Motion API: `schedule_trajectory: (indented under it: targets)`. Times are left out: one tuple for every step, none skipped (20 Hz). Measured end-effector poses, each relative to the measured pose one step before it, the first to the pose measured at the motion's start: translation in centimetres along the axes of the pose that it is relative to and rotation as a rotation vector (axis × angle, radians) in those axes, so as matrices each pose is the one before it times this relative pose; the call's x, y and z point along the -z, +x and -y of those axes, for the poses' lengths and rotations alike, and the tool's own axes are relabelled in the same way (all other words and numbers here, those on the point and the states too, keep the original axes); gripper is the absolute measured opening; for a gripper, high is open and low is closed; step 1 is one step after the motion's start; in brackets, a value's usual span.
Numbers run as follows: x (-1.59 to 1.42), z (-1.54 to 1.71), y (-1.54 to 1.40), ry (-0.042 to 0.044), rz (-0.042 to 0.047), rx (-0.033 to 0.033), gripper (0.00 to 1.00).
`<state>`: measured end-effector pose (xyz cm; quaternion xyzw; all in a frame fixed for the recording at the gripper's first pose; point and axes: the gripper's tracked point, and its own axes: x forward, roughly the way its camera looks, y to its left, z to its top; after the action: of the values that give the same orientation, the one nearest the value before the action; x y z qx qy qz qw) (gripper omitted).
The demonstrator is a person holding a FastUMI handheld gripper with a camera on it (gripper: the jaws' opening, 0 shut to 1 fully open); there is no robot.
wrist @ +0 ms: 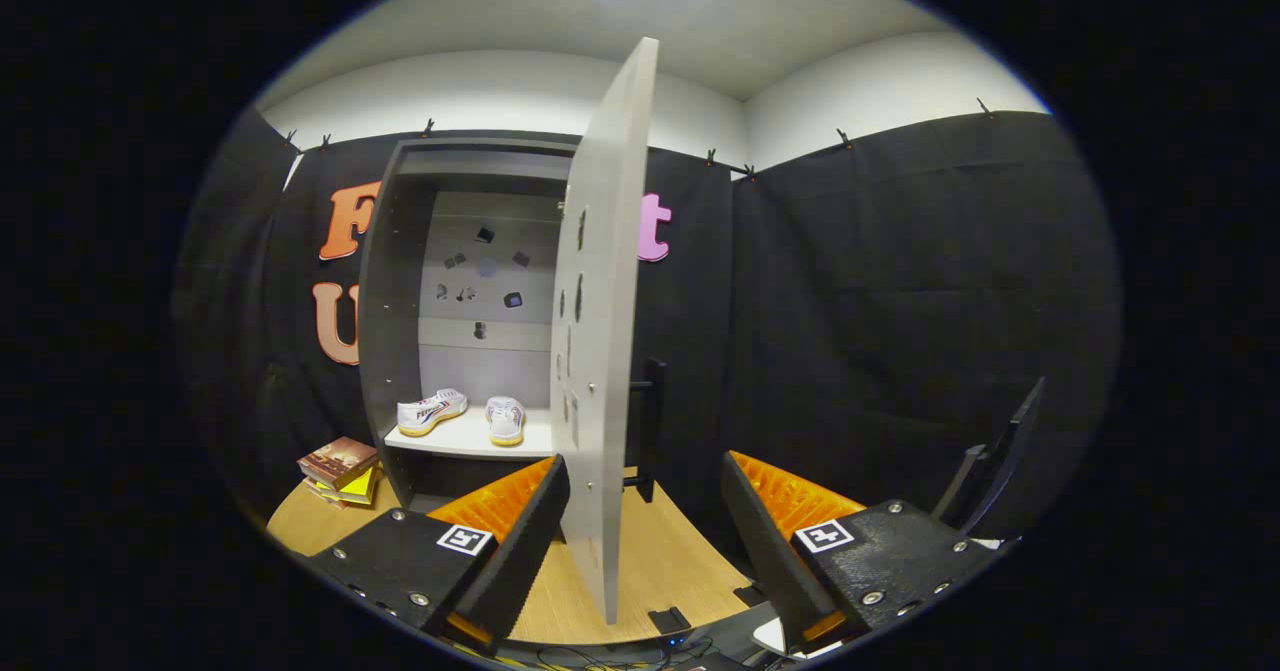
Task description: Open the shoe cabinet door, grab the shoes and put them into the shoe cabinet, then close the shoe cabinet door.
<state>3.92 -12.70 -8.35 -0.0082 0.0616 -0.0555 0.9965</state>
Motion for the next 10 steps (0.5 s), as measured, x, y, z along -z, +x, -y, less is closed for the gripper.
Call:
schedule_trajectory:
  targets:
    - [0.295,0.850,0.485,0.00949,-0.00441,0.00588,0.95]
    - [0.423,0.648,0.635,0.00637,-0.00406,0.00208,0.95]
    - [0.420,0.579,0.683,0.00564,-0.00950,0.00013,0.95]
    - [0.585,0.428,0.679,0.00402,-0.01238,-0.00292,0.94]
    - [0.517,0.385,0.682,0.00364,-0.01356,-0.00520,0.94]
    - [0.499,0.174,0.666,0.00317,-0.01110,-0.00762,0.94]
    - [0.406,0.095,0.596,0.00377,-0.00971,-0.00972,0.95]
    - [0.881,-0.104,1.292,0.00269,-0.01139,-0.01282,0.95]
    - [0.317,-0.071,0.329,0.00079,-0.00904,-0.01390,0.95]
    - [0.155,-0.199,0.576,-0.00158,-0.00505,-0.02068,0.95]
